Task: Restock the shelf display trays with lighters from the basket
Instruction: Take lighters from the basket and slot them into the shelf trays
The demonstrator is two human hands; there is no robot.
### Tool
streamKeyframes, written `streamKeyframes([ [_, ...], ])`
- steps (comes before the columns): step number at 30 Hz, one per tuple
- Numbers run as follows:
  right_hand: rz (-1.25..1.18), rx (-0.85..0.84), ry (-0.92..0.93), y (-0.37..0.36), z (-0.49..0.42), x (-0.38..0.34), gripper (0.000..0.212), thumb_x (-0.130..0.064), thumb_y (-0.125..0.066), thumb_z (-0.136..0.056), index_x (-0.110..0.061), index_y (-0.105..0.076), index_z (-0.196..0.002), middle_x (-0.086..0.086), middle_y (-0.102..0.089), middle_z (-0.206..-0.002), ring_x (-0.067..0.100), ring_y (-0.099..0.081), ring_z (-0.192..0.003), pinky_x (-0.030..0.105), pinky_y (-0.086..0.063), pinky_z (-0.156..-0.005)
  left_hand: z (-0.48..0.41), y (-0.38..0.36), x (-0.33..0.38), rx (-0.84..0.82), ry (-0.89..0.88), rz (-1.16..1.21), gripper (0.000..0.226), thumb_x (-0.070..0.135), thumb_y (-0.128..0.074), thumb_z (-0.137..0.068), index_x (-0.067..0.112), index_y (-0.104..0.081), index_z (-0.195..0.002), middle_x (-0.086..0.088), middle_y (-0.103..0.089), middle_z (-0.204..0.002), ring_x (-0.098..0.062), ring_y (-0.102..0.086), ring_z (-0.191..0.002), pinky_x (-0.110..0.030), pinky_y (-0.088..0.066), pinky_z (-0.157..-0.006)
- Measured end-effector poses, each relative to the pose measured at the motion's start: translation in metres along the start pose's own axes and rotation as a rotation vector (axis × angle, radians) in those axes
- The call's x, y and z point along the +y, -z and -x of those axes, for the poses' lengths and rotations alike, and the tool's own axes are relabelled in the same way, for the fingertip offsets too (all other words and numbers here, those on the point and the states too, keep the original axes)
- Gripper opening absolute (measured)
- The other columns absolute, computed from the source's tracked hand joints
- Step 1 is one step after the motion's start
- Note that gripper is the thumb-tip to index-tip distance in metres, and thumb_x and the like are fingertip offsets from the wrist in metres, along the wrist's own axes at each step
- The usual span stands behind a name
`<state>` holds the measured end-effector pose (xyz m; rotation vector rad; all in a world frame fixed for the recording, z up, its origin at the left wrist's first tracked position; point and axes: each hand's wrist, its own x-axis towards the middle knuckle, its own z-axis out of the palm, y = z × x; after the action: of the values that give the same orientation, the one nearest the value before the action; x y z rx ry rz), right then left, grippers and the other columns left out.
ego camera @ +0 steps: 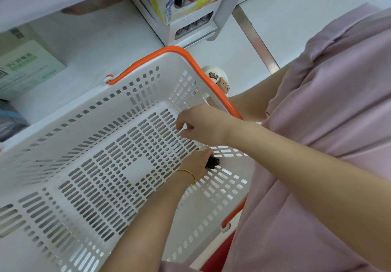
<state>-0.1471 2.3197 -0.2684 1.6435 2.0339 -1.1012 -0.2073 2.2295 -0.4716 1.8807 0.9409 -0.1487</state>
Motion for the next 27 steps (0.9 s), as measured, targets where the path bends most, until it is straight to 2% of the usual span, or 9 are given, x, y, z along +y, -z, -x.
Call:
streamKeyframes([
  [7,0.004,0.016,0.012,-0.001,0.001,0.001,0.023,-0.022,-0.048,-0.095,-0.014,-0.060,-0.113,-0.004,-0.051,-0.093,0.012,-0.047,-0.087,0.027,-0.044,-0.078,-0.003,0.008,-0.004,-0.136,0.100,0.170,0.048,0.019,-0.065,-0.085,0.011,-0.047,-0.129,-0.007,-0.054,-0.124,-0.024,-0.052,-0.113,-0.029,-0.041,-0.091],
  [10,0.010,0.016,0.010,0.000,0.001,0.000,0.024,-0.022,-0.048,-0.095,-0.015,-0.059,-0.114,-0.003,-0.052,-0.095,0.012,-0.047,-0.086,0.025,-0.042,-0.076,-0.002,0.011,-0.007,-0.176,0.178,0.282,0.051,0.026,-0.069,-0.082,0.012,-0.049,-0.127,-0.006,-0.054,-0.120,-0.021,-0.052,-0.107,-0.026,-0.042,-0.086],
  [12,0.015,0.042,0.017,0.002,-0.001,-0.001,0.024,-0.021,-0.048,-0.095,-0.015,-0.059,-0.115,-0.002,-0.056,-0.100,0.010,-0.046,-0.086,0.023,-0.040,-0.076,0.001,0.023,-0.004,-0.130,0.199,0.393,0.043,0.022,-0.069,-0.083,0.008,-0.052,-0.120,-0.006,-0.055,-0.109,-0.021,-0.054,-0.098,-0.026,-0.042,-0.079],
  [14,-0.003,0.112,0.027,0.008,-0.001,-0.002,0.024,-0.019,-0.047,-0.095,-0.014,-0.060,-0.115,-0.002,-0.059,-0.105,0.008,-0.045,-0.086,0.018,-0.035,-0.075,0.007,0.045,0.001,-0.055,0.244,0.624,0.030,0.015,-0.067,-0.085,0.006,-0.055,-0.111,-0.009,-0.057,-0.100,-0.023,-0.057,-0.091,-0.030,-0.048,-0.073],
  [16,-0.040,0.198,0.042,0.019,0.001,-0.005,0.025,-0.015,-0.046,-0.095,-0.012,-0.061,-0.115,0.000,-0.062,-0.113,0.008,-0.050,-0.089,0.012,-0.031,-0.073,0.019,0.072,0.004,0.014,0.285,0.859,0.020,0.010,-0.064,-0.087,0.006,-0.054,-0.105,-0.010,-0.060,-0.095,-0.022,-0.061,-0.085,-0.027,-0.053,-0.067],
  [19,-0.098,0.324,0.047,0.041,0.008,-0.009,0.028,-0.009,-0.043,-0.095,-0.010,-0.062,-0.116,0.001,-0.063,-0.114,0.012,-0.057,-0.094,0.011,-0.031,-0.070,0.041,0.113,0.010,0.087,0.308,1.153,0.026,0.007,-0.060,-0.090,0.004,-0.052,-0.114,-0.017,-0.063,-0.109,-0.027,-0.063,-0.095,-0.032,-0.054,-0.079],
  [22,-0.133,0.401,0.062,0.063,0.019,-0.012,0.029,-0.006,-0.042,-0.095,-0.010,-0.061,-0.117,0.008,-0.062,-0.115,0.022,-0.059,-0.104,0.018,-0.036,-0.077,0.072,0.154,0.029,0.197,0.253,1.321,0.028,0.006,-0.053,-0.092,0.003,-0.051,-0.119,-0.014,-0.064,-0.106,-0.028,-0.063,-0.094,-0.036,-0.054,-0.082],
  [24,-0.144,0.394,0.076,0.075,0.025,-0.016,0.028,-0.008,-0.043,-0.095,-0.011,-0.060,-0.117,0.010,-0.060,-0.116,0.024,-0.059,-0.104,0.023,-0.040,-0.076,0.096,0.177,0.049,0.252,0.194,1.369,0.029,0.006,-0.050,-0.094,0.002,-0.051,-0.122,-0.014,-0.064,-0.105,-0.026,-0.064,-0.091,-0.034,-0.056,-0.079],
  [27,-0.268,0.228,0.109,0.085,0.033,-0.029,0.026,-0.013,-0.042,-0.097,-0.011,-0.055,-0.119,0.013,-0.059,-0.109,0.027,-0.065,-0.087,0.031,-0.052,-0.065,0.132,0.211,0.078,0.329,0.152,1.359,0.021,0.007,-0.051,-0.093,0.006,-0.057,-0.112,-0.010,-0.069,-0.094,-0.021,-0.067,-0.079,-0.031,-0.058,-0.066],
])
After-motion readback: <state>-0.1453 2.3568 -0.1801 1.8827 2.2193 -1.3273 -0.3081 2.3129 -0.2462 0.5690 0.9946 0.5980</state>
